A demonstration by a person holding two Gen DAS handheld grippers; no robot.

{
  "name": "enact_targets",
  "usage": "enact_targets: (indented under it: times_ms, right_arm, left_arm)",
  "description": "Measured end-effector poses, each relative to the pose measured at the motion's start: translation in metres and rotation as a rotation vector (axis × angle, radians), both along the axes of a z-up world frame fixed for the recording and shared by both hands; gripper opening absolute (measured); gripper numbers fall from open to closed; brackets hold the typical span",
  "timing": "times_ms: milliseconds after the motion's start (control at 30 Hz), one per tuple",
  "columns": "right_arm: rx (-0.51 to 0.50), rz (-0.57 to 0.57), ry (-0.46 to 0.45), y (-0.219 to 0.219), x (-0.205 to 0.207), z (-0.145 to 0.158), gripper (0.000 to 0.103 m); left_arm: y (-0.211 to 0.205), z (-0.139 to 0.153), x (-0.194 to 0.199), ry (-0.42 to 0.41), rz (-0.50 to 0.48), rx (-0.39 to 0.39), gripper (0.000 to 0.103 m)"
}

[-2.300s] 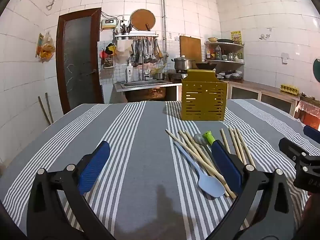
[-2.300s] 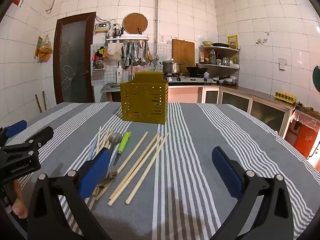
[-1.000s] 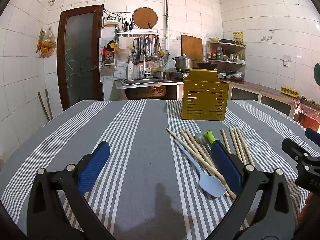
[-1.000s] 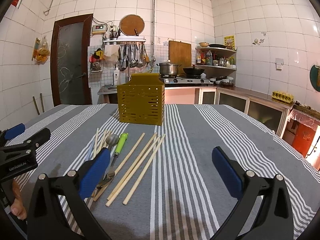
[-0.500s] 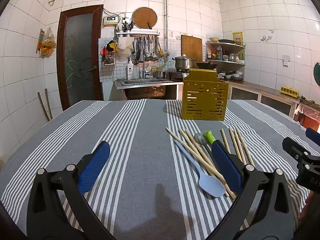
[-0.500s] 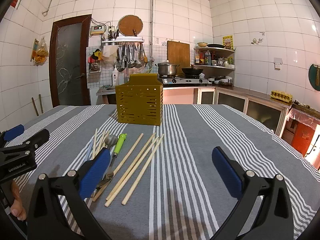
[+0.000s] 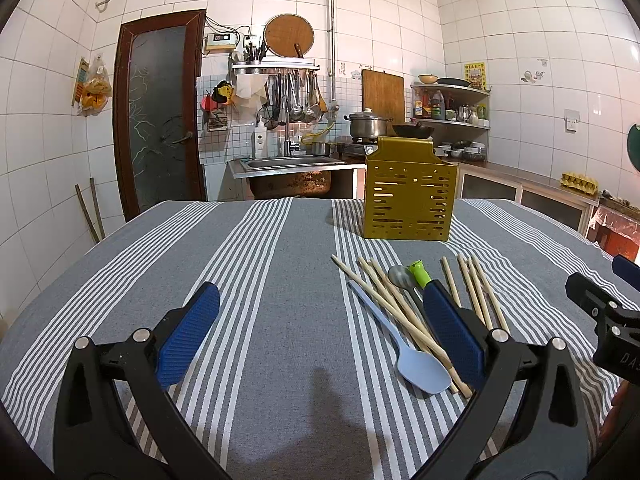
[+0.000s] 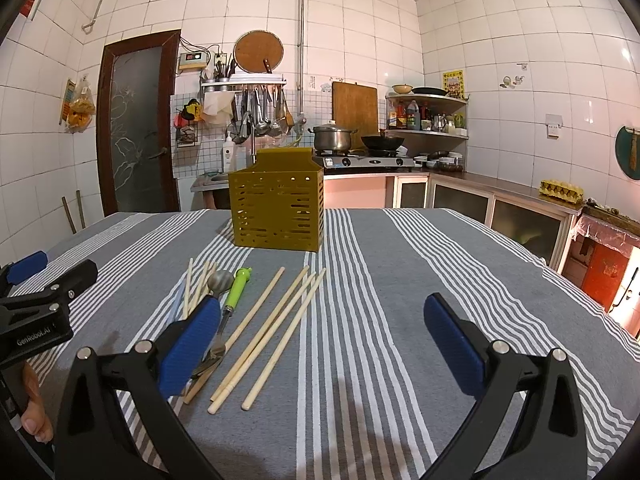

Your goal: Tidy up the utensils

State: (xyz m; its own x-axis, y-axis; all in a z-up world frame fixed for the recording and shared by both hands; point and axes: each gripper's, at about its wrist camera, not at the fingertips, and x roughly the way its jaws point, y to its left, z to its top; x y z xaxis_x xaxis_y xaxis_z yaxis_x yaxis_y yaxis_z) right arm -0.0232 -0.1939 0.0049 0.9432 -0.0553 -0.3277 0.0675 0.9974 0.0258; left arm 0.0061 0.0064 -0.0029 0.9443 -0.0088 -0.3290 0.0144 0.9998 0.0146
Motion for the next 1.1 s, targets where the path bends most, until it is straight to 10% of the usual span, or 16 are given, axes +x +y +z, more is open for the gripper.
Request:
enact_targets:
  times_ms: [1100]
  right_arm:
    - [-0.007,-0.02,0.003,-0.0001,0.001,-0.0012,0.099]
  left_arm:
    - [-0.0006,0.0007,0.0001,0.012,0.0,-0.002,0.098]
